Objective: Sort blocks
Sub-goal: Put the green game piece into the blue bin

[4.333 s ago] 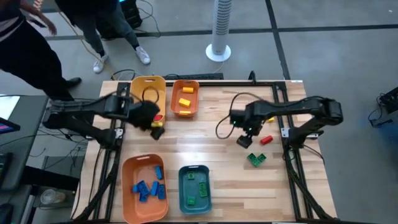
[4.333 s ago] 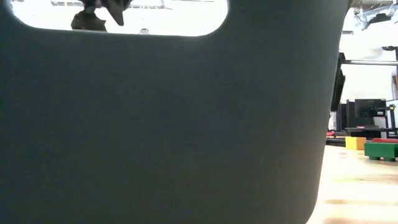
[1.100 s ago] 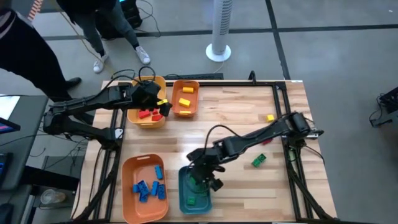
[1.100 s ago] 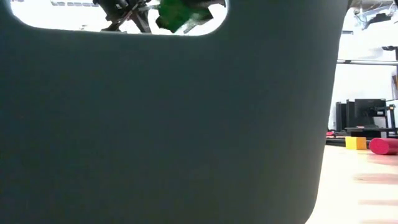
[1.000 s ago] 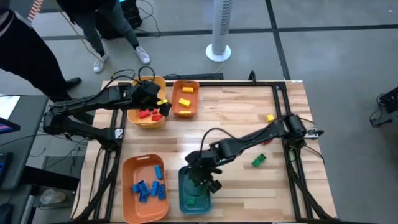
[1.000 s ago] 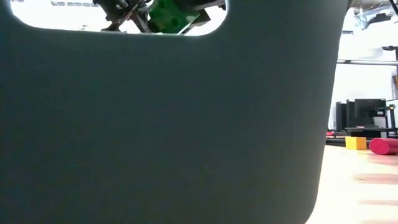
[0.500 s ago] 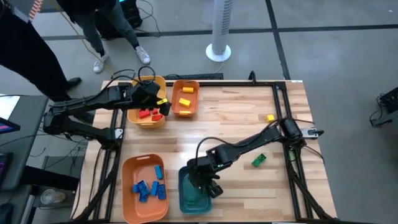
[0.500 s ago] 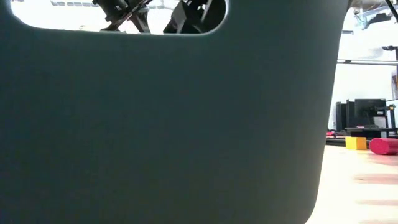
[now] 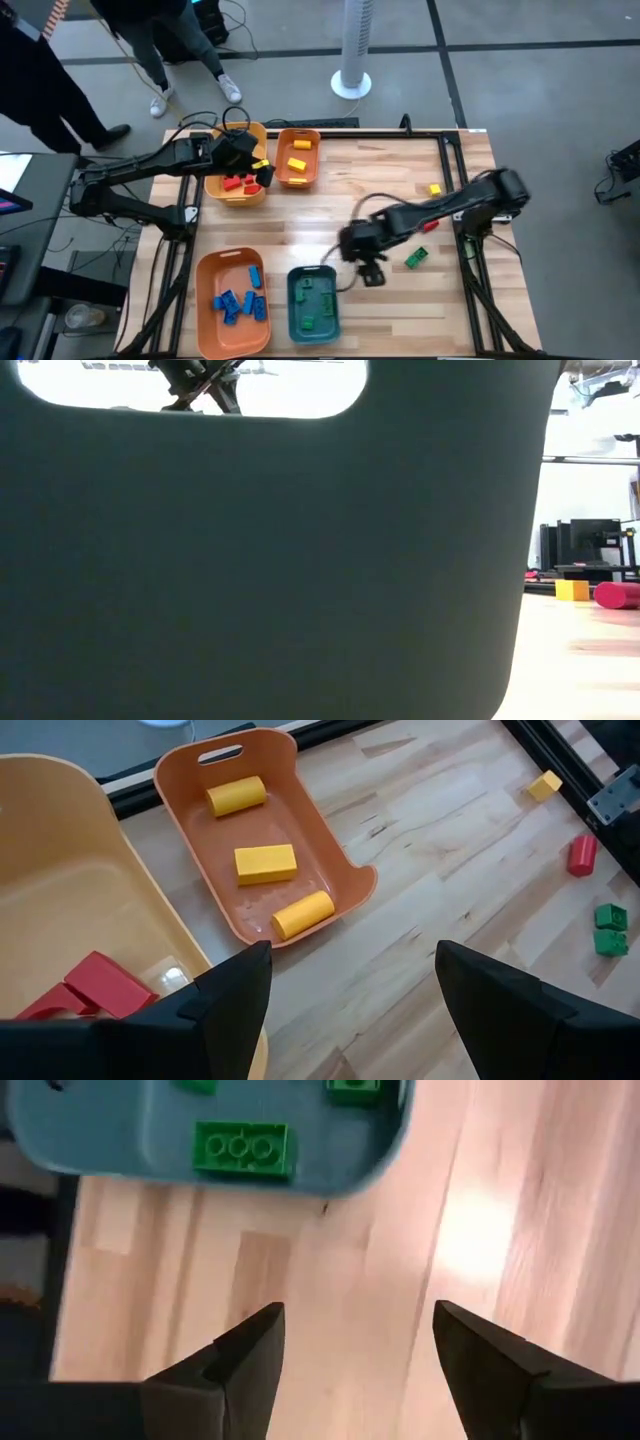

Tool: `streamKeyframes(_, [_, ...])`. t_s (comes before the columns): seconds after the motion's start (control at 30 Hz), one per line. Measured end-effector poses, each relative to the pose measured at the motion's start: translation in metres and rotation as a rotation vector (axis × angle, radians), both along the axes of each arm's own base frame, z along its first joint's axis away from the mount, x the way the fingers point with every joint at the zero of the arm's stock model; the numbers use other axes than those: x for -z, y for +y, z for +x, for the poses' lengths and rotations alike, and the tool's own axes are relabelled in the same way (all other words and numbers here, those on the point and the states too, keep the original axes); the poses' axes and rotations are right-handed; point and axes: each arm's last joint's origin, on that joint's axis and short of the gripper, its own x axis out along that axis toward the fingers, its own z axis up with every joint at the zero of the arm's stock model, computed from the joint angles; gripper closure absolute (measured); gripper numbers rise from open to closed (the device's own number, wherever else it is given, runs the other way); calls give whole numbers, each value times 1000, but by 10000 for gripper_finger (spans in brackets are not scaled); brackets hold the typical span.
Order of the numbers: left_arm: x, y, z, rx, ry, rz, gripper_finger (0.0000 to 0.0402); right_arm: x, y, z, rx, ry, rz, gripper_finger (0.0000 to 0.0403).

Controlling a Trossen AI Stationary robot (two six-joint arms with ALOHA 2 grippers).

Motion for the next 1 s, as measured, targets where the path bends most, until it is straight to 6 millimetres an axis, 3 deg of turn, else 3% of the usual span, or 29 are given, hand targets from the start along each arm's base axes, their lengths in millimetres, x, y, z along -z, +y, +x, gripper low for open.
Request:
streamKeyframes(0.17, [0,0,0,4,2,2,127,17,-2,-58,117,0,6,145])
streamKeyframes(0.43, [-1,-1,1,12,-12,-8,127,66,-16,-133,449,287,-23,145])
streamKeyframes(0.73, [0,-2,1,18,-13,-14,127,60,-27,-157,763,519,-92,145])
streamKeyframes(1.0, [0,-2,1,15,-18,-22,127,78,-35,-158,880,526,-27,145])
